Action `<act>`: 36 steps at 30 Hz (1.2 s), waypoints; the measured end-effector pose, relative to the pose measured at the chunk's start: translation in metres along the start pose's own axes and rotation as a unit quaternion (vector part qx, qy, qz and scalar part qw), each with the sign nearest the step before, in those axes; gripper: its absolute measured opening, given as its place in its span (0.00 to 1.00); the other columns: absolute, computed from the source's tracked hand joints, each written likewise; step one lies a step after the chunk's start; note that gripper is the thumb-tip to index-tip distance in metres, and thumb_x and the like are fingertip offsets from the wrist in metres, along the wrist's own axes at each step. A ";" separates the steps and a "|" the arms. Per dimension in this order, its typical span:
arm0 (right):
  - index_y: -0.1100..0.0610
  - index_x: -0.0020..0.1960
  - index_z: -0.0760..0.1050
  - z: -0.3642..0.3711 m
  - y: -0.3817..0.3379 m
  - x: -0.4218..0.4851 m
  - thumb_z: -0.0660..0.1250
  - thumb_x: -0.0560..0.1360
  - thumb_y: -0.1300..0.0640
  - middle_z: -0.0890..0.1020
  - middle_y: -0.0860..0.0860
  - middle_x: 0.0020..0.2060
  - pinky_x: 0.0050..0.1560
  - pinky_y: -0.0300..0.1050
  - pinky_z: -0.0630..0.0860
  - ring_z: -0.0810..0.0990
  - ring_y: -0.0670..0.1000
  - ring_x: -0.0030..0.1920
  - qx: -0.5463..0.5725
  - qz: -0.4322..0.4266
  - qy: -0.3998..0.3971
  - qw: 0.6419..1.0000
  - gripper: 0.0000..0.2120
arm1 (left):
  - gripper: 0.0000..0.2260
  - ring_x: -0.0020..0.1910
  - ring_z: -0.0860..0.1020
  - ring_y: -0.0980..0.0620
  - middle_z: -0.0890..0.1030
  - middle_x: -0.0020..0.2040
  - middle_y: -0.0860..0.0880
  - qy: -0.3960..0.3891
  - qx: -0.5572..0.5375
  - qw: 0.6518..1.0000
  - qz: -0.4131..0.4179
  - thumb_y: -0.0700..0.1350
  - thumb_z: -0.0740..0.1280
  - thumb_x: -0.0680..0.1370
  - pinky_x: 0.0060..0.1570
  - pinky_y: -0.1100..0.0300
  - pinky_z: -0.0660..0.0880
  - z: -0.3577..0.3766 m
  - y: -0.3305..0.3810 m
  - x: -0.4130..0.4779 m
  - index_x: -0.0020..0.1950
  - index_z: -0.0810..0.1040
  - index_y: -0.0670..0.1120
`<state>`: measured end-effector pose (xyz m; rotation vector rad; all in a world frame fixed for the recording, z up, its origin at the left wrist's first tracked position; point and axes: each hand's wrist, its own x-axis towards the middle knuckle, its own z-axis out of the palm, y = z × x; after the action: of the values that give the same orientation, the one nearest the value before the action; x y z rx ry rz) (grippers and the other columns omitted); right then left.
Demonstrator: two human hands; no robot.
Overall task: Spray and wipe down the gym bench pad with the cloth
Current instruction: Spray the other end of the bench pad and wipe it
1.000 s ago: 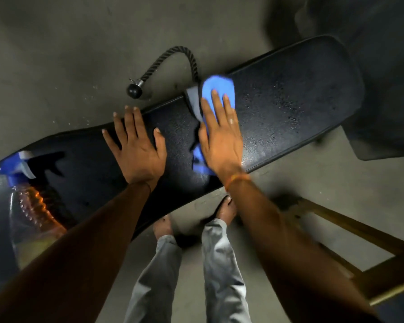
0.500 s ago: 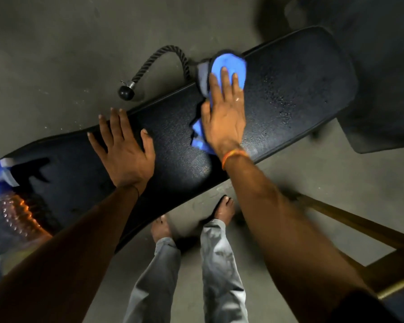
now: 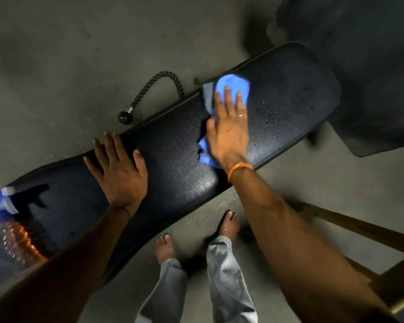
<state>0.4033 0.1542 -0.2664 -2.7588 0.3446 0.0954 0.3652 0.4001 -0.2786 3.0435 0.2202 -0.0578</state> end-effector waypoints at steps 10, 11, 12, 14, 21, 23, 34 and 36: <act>0.52 0.81 0.61 -0.014 0.056 -0.046 0.57 0.78 0.52 0.60 0.50 0.81 0.80 0.59 0.55 0.52 0.57 0.82 0.001 -0.084 -0.010 0.996 0.31 | 0.28 0.82 0.57 0.45 0.61 0.82 0.47 -0.025 -0.085 0.987 0.137 0.56 0.52 0.83 0.78 0.37 0.53 0.010 0.107 0.038 0.81 0.61 0.45; 0.53 0.80 0.61 -0.016 0.059 -0.026 0.56 0.77 0.52 0.60 0.51 0.81 0.80 0.59 0.56 0.52 0.58 0.82 0.011 -0.057 0.003 0.998 0.31 | 0.28 0.82 0.56 0.45 0.61 0.82 0.47 -0.023 -0.072 0.988 0.135 0.56 0.52 0.84 0.79 0.38 0.52 0.014 0.118 0.038 0.81 0.60 0.46; 0.54 0.80 0.62 -0.017 0.057 -0.007 0.55 0.77 0.51 0.60 0.52 0.81 0.80 0.59 0.56 0.53 0.60 0.82 0.019 -0.027 0.014 0.999 0.31 | 0.28 0.82 0.56 0.45 0.60 0.82 0.47 -0.019 -0.055 0.990 0.129 0.56 0.52 0.84 0.79 0.39 0.51 0.017 0.123 0.036 0.82 0.59 0.46; 0.57 0.80 0.62 -0.015 0.047 0.017 0.52 0.78 0.51 0.61 0.54 0.81 0.80 0.57 0.55 0.53 0.62 0.81 0.019 0.019 0.026 0.999 0.31 | 0.28 0.82 0.55 0.44 0.59 0.82 0.47 -0.014 -0.039 0.991 0.124 0.57 0.51 0.84 0.79 0.39 0.51 0.022 0.123 0.034 0.82 0.58 0.46; 0.51 0.82 0.56 -0.017 0.057 -0.080 0.58 0.81 0.54 0.55 0.48 0.83 0.82 0.53 0.50 0.47 0.55 0.83 -0.007 -0.130 -0.055 0.990 0.30 | 0.29 0.82 0.54 0.44 0.57 0.83 0.47 -0.030 -0.024 0.992 0.124 0.55 0.51 0.84 0.79 0.38 0.52 0.015 0.123 0.033 0.83 0.55 0.46; 0.51 0.82 0.56 -0.027 0.085 -0.074 0.60 0.81 0.54 0.55 0.48 0.82 0.81 0.57 0.51 0.46 0.55 0.83 -0.001 -0.100 -0.049 0.994 0.31 | 0.28 0.82 0.54 0.44 0.57 0.83 0.47 -0.032 -0.029 0.992 0.121 0.56 0.50 0.84 0.79 0.38 0.52 0.013 0.124 0.034 0.83 0.55 0.46; 0.60 0.80 0.61 -0.019 0.048 -0.040 0.55 0.79 0.54 0.61 0.58 0.80 0.79 0.61 0.59 0.53 0.61 0.81 -0.015 -0.043 0.024 0.999 0.30 | 0.27 0.82 0.55 0.45 0.58 0.83 0.48 -0.030 -0.031 0.993 0.113 0.55 0.51 0.85 0.79 0.39 0.53 0.010 0.127 0.033 0.83 0.56 0.47; 0.55 0.82 0.58 -0.019 0.058 -0.070 0.58 0.79 0.54 0.56 0.52 0.82 0.80 0.59 0.57 0.49 0.57 0.83 -0.001 -0.056 -0.013 0.998 0.31 | 0.27 0.82 0.54 0.45 0.58 0.83 0.48 -0.030 -0.031 0.993 0.111 0.55 0.51 0.85 0.79 0.39 0.52 0.009 0.127 0.033 0.83 0.55 0.47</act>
<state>0.3214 0.1103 -0.2611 -2.7694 0.1819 0.1015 0.4159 0.2786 -0.2785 2.9779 -0.1187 -0.1248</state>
